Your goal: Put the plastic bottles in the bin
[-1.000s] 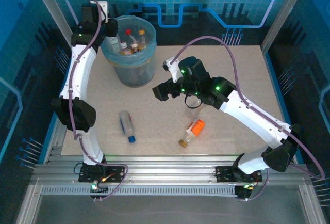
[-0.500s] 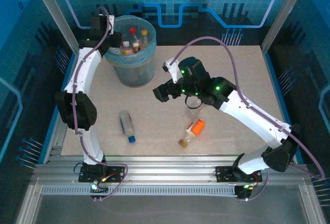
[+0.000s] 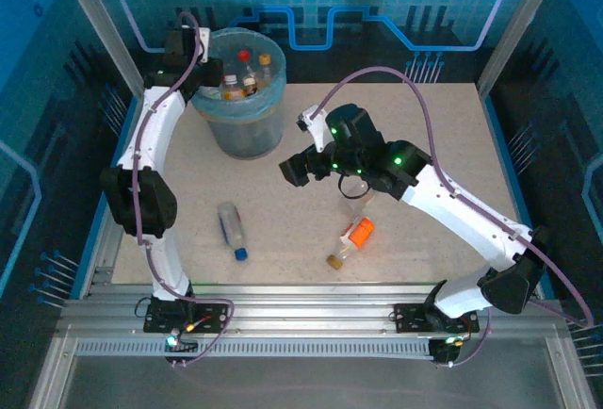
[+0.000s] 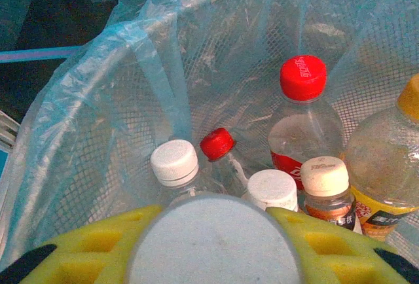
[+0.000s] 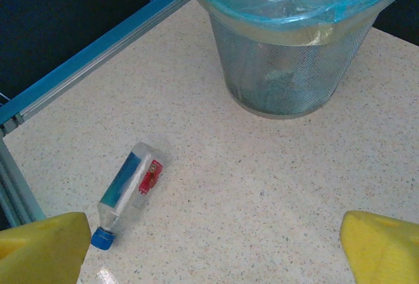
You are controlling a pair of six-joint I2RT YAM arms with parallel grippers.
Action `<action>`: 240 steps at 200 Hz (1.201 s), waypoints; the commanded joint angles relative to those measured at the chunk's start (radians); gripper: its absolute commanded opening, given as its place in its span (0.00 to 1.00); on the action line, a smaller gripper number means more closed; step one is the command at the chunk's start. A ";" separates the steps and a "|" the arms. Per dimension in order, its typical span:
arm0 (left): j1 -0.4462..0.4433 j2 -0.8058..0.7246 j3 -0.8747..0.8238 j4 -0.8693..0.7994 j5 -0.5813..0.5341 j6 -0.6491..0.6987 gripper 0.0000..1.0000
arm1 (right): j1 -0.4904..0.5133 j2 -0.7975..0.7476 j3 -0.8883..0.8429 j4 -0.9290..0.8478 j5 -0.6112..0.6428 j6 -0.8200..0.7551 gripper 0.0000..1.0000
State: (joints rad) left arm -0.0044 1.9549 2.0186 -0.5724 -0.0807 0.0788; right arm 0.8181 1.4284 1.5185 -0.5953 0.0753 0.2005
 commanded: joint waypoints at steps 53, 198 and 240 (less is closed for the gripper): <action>-0.002 -0.054 0.139 -0.060 0.091 -0.092 0.60 | 0.013 -0.020 -0.017 -0.005 0.012 -0.005 0.99; -0.003 0.083 0.134 -0.173 0.096 -0.102 0.12 | 0.013 0.003 -0.010 -0.027 -0.001 0.005 0.99; -0.003 0.119 0.234 -0.220 0.127 -0.113 0.11 | 0.015 0.004 -0.007 -0.025 -0.005 0.009 0.99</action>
State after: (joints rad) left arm -0.0067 2.0506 2.1822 -0.7483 0.0013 -0.0055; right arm 0.8181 1.4578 1.5150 -0.6205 0.0711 0.2008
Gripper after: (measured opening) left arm 0.116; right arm 0.991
